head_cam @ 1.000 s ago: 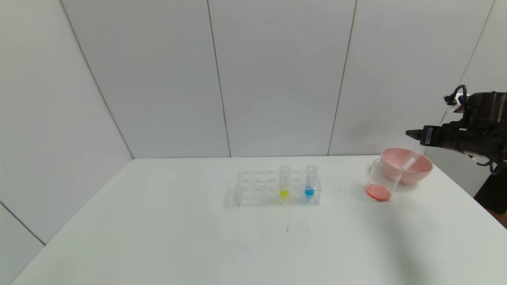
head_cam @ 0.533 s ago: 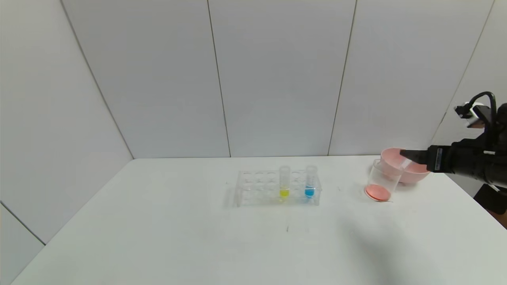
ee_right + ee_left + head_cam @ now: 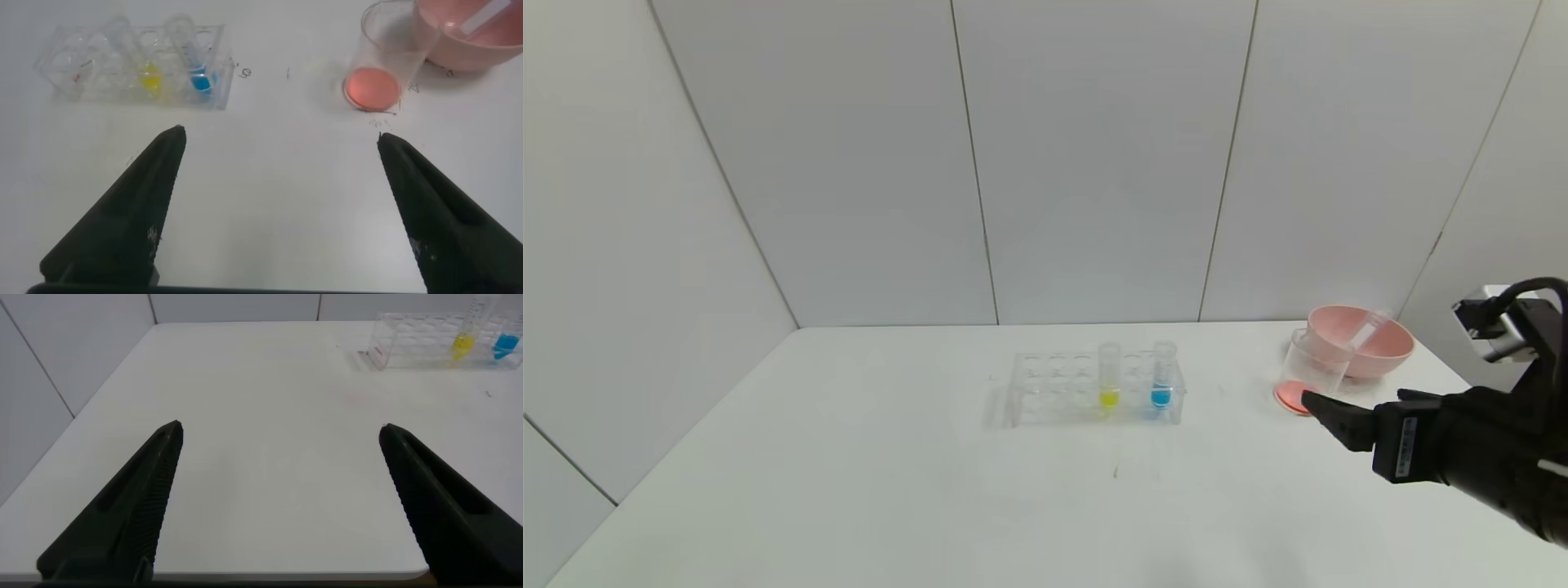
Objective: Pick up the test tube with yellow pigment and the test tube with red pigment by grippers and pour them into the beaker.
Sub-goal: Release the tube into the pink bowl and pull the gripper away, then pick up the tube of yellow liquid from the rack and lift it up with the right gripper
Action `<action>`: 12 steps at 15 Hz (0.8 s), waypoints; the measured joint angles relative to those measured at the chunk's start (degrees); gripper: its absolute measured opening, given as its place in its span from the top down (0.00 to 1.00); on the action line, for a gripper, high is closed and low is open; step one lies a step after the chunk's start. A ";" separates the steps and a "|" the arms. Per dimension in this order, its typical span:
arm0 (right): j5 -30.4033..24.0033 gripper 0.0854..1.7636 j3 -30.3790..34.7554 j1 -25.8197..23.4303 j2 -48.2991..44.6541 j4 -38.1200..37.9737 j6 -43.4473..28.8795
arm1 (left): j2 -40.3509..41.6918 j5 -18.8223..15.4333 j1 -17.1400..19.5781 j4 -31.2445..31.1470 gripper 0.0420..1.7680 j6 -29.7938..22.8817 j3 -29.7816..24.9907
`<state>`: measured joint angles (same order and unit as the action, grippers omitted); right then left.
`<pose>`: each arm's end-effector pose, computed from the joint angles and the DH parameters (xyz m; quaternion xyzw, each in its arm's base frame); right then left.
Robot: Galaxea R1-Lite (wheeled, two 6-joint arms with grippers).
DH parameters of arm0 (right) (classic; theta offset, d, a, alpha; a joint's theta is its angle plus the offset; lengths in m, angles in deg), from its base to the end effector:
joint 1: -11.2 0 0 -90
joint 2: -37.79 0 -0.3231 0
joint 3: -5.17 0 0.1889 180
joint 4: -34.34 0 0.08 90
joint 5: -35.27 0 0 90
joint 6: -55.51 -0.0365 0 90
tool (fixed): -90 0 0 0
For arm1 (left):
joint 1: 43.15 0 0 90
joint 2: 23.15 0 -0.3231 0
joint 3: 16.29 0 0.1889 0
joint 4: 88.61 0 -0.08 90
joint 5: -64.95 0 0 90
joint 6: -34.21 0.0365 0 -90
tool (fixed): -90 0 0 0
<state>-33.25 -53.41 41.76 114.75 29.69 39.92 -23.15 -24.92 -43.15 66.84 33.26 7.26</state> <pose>0.1887 0.0959 0.2106 0.0457 0.1883 0.0525 0.9796 -0.0335 0.0001 0.0734 -0.0083 0.0087 0.0012 0.9999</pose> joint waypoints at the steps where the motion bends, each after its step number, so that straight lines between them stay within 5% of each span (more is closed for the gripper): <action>1: 3.23 0.05 0.11 3.97 -0.01 -0.22 -1.40 | 0.00 0.02 0.00 0.00 0.03 0.00 0.00; 5: 15.25 0.04 -4.44 16.10 7.41 -0.22 -8.50 | 0.00 0.05 0.00 0.00 0.03 0.00 0.00; 12: 19.03 0.04 -24.87 23.43 29.96 0.44 -10.46 | 0.00 0.02 0.00 0.02 0.03 -0.02 0.00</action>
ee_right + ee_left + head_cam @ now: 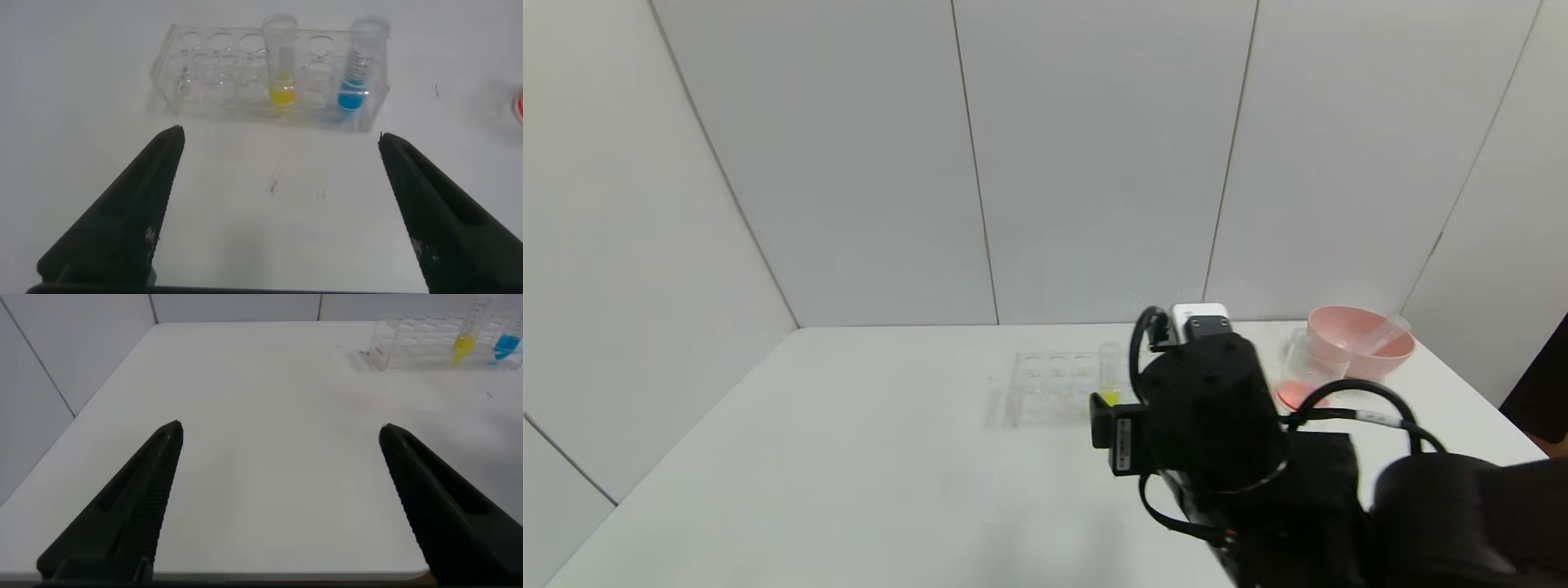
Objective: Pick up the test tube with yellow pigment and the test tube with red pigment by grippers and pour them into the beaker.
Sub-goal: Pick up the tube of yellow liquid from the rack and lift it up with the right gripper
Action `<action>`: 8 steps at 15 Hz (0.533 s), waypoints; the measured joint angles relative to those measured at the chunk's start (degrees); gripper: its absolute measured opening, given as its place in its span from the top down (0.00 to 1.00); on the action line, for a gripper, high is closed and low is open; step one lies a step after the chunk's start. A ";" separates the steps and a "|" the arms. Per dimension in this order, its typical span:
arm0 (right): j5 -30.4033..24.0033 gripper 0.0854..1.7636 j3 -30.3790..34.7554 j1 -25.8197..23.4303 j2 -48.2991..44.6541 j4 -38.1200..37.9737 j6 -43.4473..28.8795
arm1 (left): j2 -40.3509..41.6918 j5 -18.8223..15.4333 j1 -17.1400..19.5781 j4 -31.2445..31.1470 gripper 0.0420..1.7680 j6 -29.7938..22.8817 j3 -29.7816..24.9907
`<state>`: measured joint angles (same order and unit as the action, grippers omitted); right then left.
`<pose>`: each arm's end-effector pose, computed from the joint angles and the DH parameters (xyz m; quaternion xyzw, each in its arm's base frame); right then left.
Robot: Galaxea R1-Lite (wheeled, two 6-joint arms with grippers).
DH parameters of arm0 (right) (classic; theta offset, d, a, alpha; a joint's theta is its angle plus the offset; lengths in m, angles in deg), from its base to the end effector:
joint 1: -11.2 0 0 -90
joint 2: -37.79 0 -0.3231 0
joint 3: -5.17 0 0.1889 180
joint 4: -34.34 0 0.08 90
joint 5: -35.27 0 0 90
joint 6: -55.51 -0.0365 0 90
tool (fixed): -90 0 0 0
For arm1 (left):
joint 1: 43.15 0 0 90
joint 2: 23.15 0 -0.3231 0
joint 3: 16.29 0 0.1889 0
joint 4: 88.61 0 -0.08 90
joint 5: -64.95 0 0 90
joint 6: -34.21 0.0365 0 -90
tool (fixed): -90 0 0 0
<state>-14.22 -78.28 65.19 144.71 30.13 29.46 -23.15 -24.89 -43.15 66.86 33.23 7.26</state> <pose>0.2324 0.2795 0.1838 0.0462 0.1839 0.0744 0.9790 -0.0335 0.0001 0.0735 -0.0085 0.0085 0.0015 0.9999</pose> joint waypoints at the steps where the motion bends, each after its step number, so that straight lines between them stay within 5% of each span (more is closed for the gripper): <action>1: 0.02 0.04 -2.69 0.11 2.80 -0.02 0.13 | 0.00 0.00 0.00 0.00 0.03 0.02 0.00; 8: -0.66 0.04 -19.60 -3.44 19.15 -0.38 6.66 | 0.00 -0.02 0.00 -0.02 0.03 0.02 0.00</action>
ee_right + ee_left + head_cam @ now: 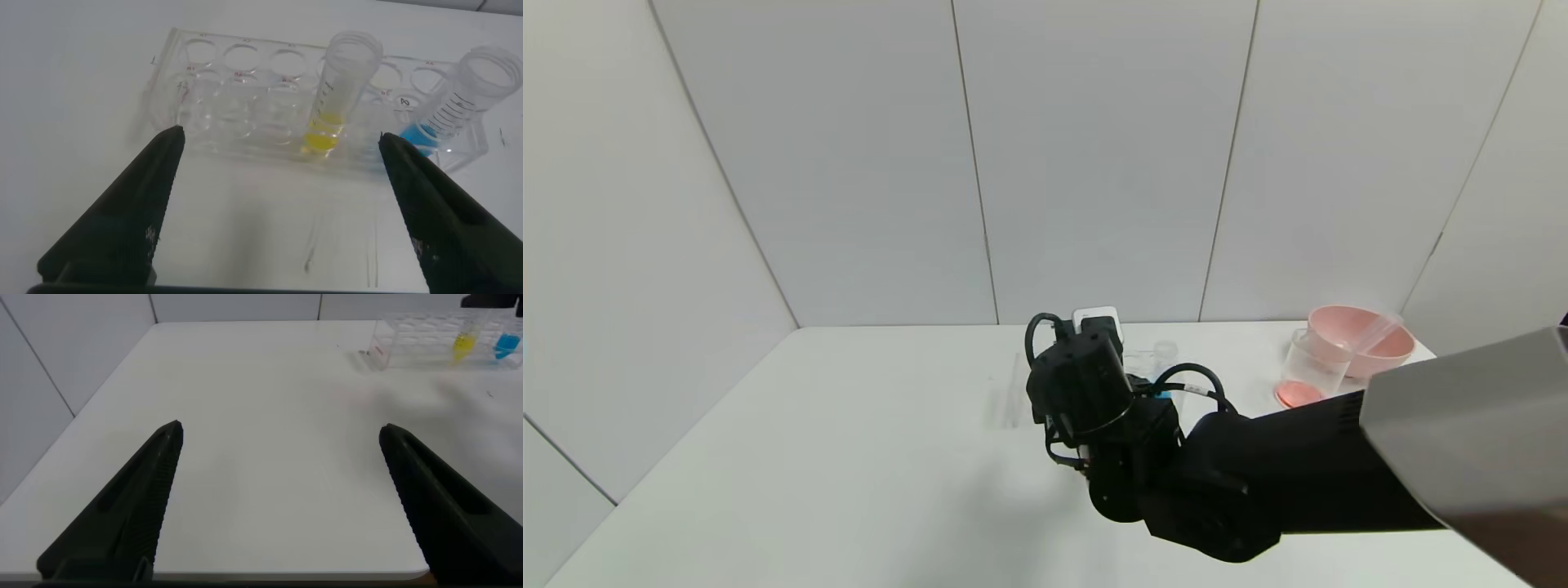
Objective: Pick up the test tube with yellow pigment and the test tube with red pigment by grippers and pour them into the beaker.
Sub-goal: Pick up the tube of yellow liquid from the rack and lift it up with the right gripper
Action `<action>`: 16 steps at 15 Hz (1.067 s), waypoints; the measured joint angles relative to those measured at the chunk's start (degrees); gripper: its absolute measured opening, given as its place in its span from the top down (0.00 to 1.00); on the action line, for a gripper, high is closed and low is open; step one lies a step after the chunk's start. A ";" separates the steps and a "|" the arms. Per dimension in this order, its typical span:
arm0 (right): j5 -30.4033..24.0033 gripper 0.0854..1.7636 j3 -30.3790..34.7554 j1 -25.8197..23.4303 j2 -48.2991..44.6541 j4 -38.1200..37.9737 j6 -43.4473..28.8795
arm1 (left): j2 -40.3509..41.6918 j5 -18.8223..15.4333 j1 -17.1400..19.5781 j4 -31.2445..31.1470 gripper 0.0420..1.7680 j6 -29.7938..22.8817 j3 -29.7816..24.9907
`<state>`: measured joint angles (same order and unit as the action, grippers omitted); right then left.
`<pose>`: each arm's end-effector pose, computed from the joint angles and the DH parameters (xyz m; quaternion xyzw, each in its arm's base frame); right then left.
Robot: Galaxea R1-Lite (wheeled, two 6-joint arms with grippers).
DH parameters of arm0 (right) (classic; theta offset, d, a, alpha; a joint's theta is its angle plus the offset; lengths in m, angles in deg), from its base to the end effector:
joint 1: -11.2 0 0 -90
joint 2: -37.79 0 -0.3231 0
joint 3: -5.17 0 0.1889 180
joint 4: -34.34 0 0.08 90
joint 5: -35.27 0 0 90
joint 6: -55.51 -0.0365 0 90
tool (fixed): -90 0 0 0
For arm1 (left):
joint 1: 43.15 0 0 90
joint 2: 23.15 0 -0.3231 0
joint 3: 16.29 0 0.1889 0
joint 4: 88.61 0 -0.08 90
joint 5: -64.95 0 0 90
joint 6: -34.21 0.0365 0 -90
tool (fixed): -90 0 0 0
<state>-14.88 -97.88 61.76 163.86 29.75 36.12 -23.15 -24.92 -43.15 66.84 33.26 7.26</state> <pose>0.3102 0.3402 0.1372 -0.0041 0.1810 0.0610 0.9816 -0.0335 0.0001 0.0734 -0.0083 0.0087 0.0012 0.9999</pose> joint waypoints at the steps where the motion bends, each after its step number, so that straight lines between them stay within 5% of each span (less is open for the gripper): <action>1: -1.43 0.04 -1.15 -0.95 1.24 0.07 0.57 | 0.00 0.02 0.00 0.00 0.03 0.00 0.00; 16: -5.50 0.03 -9.73 -6.68 8.11 -0.01 1.67 | 0.00 0.02 0.00 0.00 0.03 0.00 0.00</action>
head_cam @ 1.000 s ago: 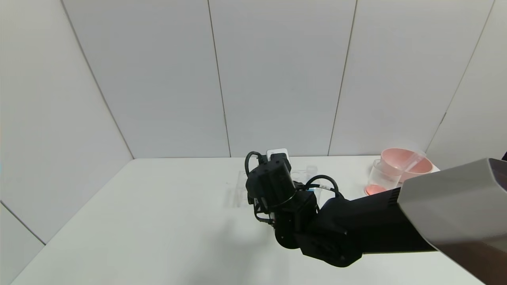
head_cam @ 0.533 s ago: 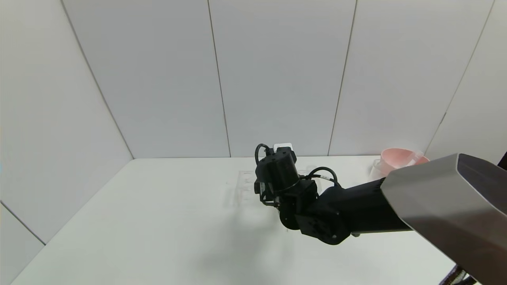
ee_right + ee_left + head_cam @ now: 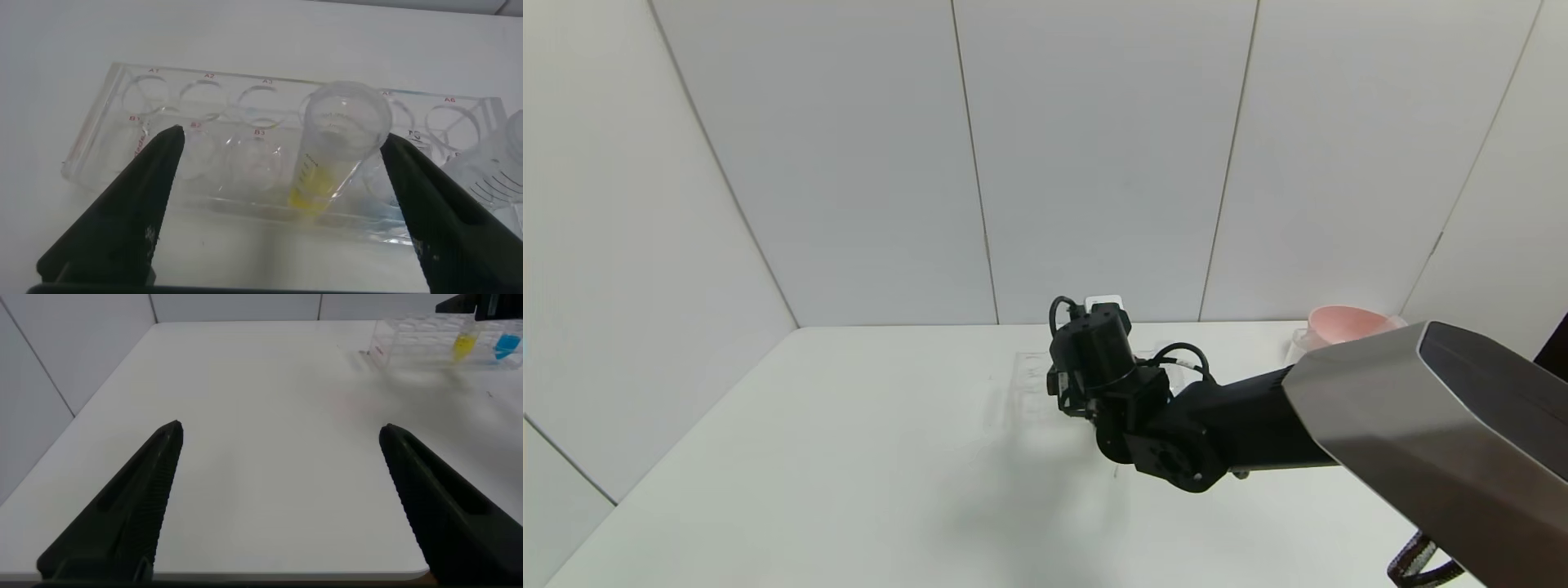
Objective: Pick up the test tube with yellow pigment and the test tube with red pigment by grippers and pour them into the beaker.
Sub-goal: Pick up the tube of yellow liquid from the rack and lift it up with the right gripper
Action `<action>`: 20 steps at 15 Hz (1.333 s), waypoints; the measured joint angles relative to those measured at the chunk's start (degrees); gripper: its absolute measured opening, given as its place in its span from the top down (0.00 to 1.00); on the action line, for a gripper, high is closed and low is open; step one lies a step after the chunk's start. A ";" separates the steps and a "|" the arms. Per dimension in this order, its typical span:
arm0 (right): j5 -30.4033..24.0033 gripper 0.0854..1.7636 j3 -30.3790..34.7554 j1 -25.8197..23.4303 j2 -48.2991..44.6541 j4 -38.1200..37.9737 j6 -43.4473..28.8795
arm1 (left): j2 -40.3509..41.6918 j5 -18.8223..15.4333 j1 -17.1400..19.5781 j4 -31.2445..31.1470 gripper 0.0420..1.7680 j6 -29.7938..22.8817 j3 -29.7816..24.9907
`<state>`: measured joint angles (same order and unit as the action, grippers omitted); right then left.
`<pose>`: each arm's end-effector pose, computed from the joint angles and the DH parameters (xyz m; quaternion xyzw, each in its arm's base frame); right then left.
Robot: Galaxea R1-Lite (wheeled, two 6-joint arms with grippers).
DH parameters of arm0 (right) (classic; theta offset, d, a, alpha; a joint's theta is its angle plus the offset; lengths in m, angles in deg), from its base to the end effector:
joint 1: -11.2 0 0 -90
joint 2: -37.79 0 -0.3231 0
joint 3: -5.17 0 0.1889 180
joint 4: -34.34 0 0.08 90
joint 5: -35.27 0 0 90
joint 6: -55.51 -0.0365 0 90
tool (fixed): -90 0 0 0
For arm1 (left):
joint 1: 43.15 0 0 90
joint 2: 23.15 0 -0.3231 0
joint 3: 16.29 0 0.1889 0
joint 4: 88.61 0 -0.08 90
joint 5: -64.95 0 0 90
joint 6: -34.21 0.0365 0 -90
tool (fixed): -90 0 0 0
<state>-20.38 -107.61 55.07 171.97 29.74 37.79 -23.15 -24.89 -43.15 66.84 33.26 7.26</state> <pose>0.3748 0.3317 0.1145 0.0093 0.1849 0.0530 0.9813 -0.0335 0.0001 0.0734 -0.0083 0.0087 0.0015 0.9999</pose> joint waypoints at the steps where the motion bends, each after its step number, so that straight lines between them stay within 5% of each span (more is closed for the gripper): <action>1: 0.00 0.03 -0.30 -0.05 0.11 -0.22 0.05 | 0.00 0.00 0.00 0.02 0.03 0.02 0.00; 11: -0.01 0.06 -1.18 -1.51 0.57 0.09 1.00 | 0.00 0.00 0.00 0.00 0.03 0.00 0.00; 19: 0.05 0.75 -0.99 -2.15 1.10 0.04 0.95 | 0.00 0.00 0.00 0.00 0.03 0.02 0.00; 20: 0.05 0.75 -0.99 -2.26 1.10 0.09 0.98 | 0.00 0.00 0.00 -0.06 0.03 0.00 0.00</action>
<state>-20.33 -108.60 52.82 173.07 29.83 38.76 -23.15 -24.89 -43.15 66.77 33.26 7.26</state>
